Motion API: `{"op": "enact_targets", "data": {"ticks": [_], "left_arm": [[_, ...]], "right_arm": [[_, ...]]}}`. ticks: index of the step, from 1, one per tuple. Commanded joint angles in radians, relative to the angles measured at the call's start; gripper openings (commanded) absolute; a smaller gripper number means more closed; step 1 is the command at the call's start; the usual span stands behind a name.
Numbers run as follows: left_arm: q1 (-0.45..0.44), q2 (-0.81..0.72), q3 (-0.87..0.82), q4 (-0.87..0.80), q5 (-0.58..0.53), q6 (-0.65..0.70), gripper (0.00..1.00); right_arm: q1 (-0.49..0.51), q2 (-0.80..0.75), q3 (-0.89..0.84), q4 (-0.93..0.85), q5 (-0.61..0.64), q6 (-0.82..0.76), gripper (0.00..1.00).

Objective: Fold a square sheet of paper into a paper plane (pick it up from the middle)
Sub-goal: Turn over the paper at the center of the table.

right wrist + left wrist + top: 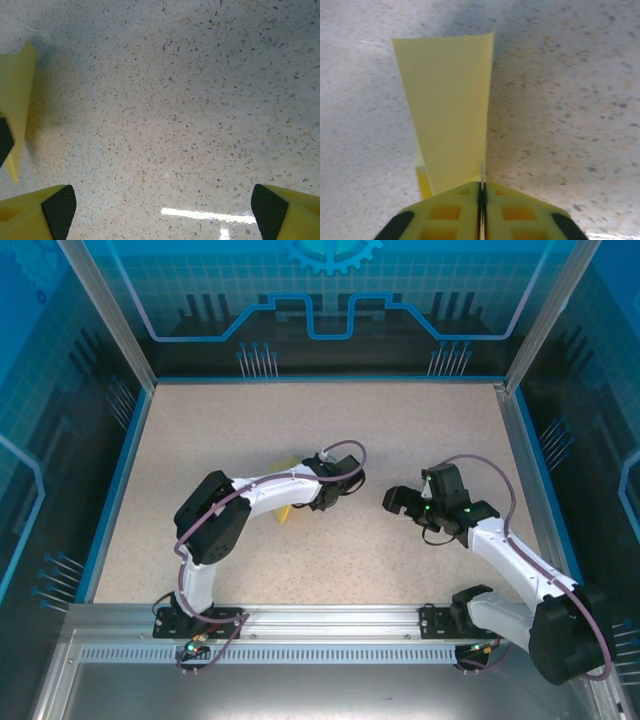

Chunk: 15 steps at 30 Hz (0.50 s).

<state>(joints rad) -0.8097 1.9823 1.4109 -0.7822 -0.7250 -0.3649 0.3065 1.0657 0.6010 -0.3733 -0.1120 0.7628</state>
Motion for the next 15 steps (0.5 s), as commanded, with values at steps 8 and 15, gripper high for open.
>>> {"op": "enact_targets", "data": {"ticks": [8,15], "left_arm": [[0.024,-0.26,-0.104,0.272,0.497,-0.081,0.52],[0.213,-0.538,-0.36,0.406,0.619,-0.216,0.63]], "right_arm": [[-0.017,0.037,0.022,0.014,-0.019,-0.022,0.94],[0.117,0.179,0.15,-0.015,0.049,-0.075,0.92]]}}
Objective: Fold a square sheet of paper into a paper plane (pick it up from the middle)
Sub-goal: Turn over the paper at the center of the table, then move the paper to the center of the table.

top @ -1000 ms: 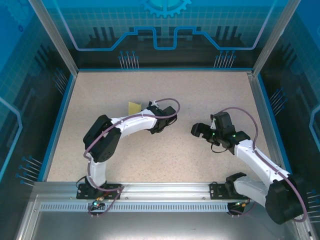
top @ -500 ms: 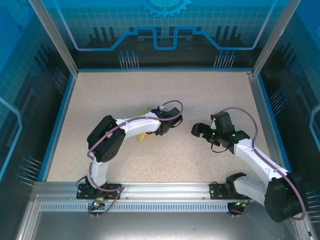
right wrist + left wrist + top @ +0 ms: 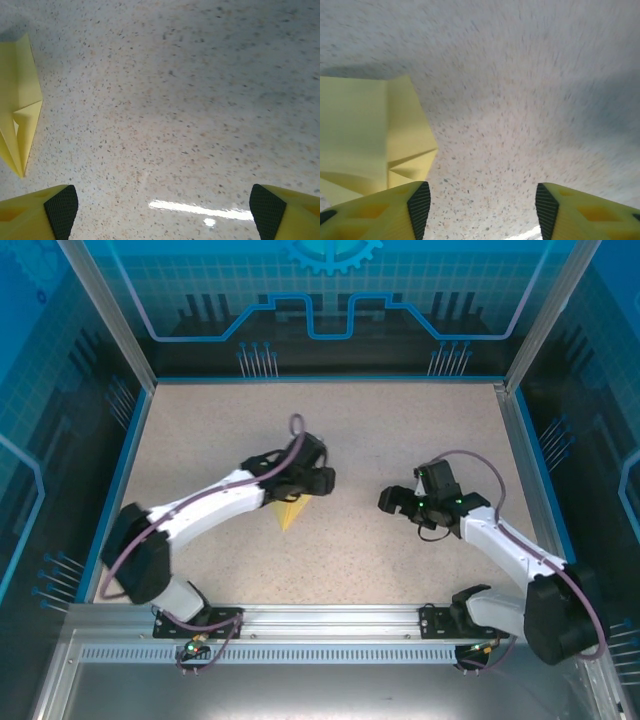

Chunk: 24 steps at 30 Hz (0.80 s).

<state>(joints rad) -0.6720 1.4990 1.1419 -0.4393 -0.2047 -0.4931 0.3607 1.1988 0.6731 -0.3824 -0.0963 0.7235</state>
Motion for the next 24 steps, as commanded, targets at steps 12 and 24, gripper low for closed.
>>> {"op": "enact_targets", "data": {"ticks": [12,24], "left_arm": [[0.483,-0.298,-0.412,0.036,0.169,-0.218,0.74],[0.592,-0.38,-0.498,0.021,0.215,-0.189,0.76]], "right_arm": [[0.532,0.682,0.725,-0.056,0.116,0.002,0.58],[0.586,1.008,1.041,-0.172,0.095,0.054,0.46]]}}
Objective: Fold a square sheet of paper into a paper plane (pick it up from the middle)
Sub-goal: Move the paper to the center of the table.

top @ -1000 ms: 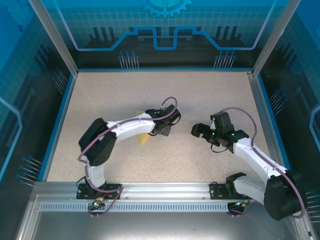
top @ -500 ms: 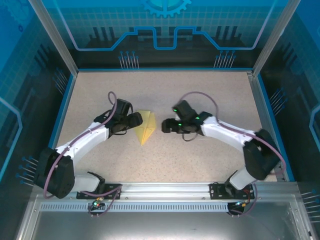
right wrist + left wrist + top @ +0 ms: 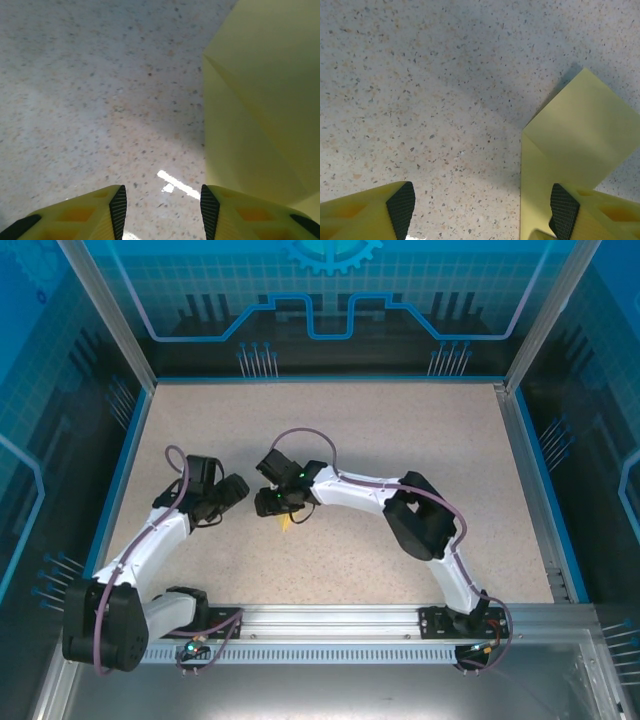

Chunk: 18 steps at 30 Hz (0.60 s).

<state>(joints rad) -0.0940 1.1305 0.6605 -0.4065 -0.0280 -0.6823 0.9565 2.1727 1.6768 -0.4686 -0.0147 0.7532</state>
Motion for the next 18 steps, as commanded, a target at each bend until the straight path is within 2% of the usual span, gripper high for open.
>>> {"op": "enact_targets", "data": {"ticks": [1,14,18], "left_arm": [[0.014,-0.008,-0.019,-0.007,0.042,0.001,0.76],[0.016,0.027,-0.02,0.027,0.093,0.006,0.77],[0.015,0.026,-0.021,0.031,0.111,0.011,0.78]], "right_arm": [[-0.014,0.038,0.034,-0.088,0.016,0.028,0.46],[-0.064,0.04,-0.052,-0.068,-0.05,0.003,0.45],[-0.08,-0.006,-0.14,-0.029,-0.101,-0.037,0.45]]}}
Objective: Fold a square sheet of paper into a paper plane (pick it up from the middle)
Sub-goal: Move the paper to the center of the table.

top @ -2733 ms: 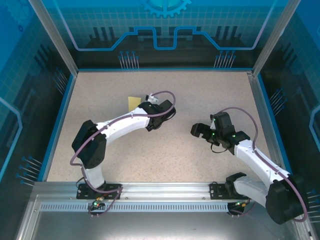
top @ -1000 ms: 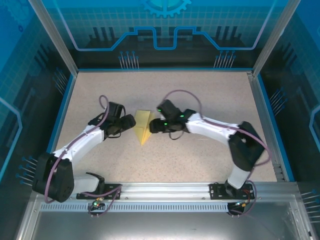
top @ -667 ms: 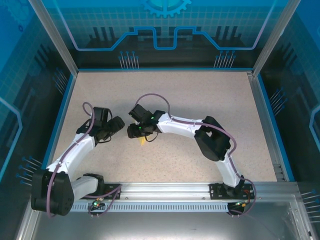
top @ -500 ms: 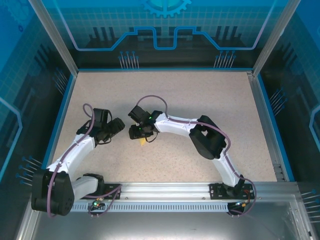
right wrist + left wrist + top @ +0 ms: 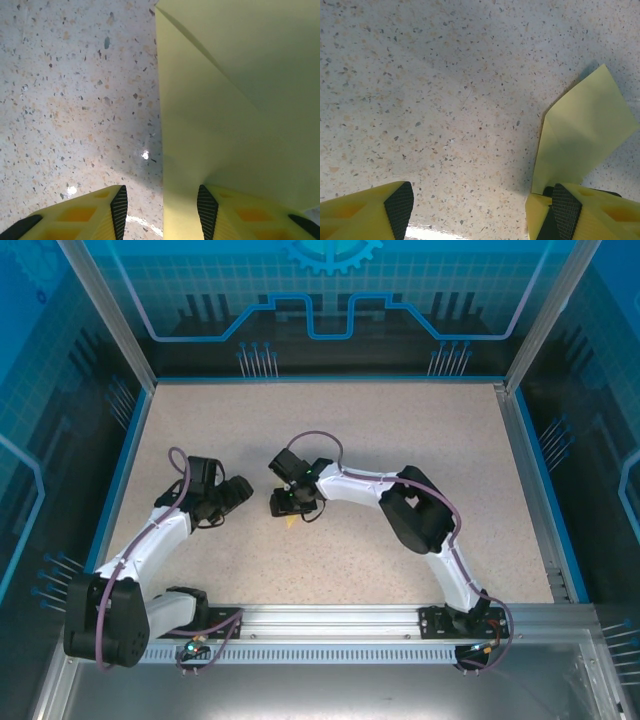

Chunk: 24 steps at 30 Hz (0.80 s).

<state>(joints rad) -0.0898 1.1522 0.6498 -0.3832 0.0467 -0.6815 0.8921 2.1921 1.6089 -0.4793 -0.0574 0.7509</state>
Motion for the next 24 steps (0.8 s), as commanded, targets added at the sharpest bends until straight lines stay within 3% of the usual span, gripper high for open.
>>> {"op": "enact_targets", "data": {"ticks": [1,7,13,17,20,24], "left_arm": [[0.011,0.005,-0.012,0.012,0.044,0.013,0.78],[0.011,0.006,-0.029,0.065,0.136,0.031,0.78],[0.004,0.002,-0.095,0.214,0.349,0.043,0.78],[-0.069,0.02,-0.121,0.316,0.422,0.031,0.74],[-0.169,0.077,-0.113,0.424,0.42,-0.001,0.66],[-0.28,0.219,-0.058,0.57,0.401,-0.064,0.44]], "right_arm": [[-0.019,-0.04,-0.095,-0.006,-0.071,-0.046,0.45],[-0.051,-0.152,-0.258,0.05,-0.169,-0.2,0.45],[-0.134,-0.286,-0.445,0.055,-0.322,-0.435,0.45],[-0.168,-0.334,-0.511,0.021,-0.389,-0.574,0.44],[-0.173,-0.346,-0.524,0.008,-0.388,-0.631,0.39],[-0.189,-0.36,-0.536,0.024,-0.375,-0.636,0.33]]}}
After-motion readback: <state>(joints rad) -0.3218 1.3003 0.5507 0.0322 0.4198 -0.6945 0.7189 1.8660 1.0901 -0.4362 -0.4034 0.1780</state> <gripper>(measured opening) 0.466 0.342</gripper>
